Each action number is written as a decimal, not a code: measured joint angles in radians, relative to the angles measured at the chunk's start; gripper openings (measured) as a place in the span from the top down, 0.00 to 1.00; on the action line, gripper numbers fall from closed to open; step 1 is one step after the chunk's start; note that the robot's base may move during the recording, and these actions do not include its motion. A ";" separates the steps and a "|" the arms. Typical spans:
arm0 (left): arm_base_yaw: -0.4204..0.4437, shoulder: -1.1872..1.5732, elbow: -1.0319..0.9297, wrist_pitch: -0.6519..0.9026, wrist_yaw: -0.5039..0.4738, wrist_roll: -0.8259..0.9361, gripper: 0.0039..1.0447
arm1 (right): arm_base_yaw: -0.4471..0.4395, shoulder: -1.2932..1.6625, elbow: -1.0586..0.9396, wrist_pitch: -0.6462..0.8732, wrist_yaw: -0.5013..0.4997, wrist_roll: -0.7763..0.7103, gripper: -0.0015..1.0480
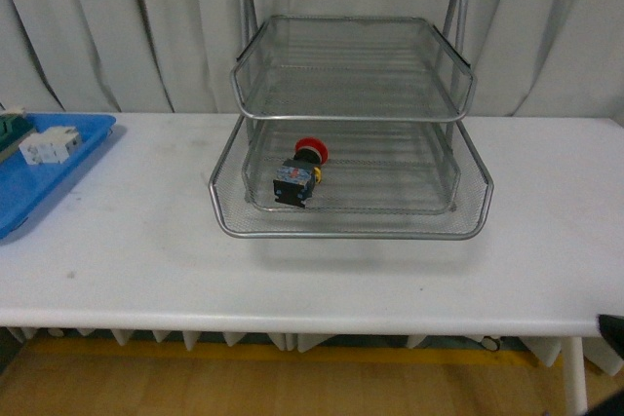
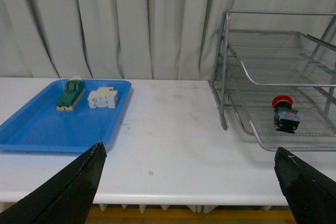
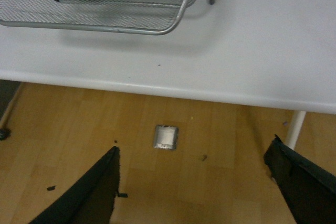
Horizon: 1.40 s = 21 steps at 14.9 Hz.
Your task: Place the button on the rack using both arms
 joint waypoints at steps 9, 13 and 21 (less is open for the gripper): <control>0.000 0.000 0.000 0.000 0.000 0.000 0.06 | 0.156 0.784 0.493 0.068 0.156 0.219 0.98; 0.000 0.000 0.000 0.000 0.000 0.000 0.06 | 0.171 0.982 0.718 0.046 0.226 0.209 0.98; 0.000 0.000 0.000 0.000 0.000 0.000 0.06 | 0.127 1.208 1.107 0.041 0.302 0.035 0.98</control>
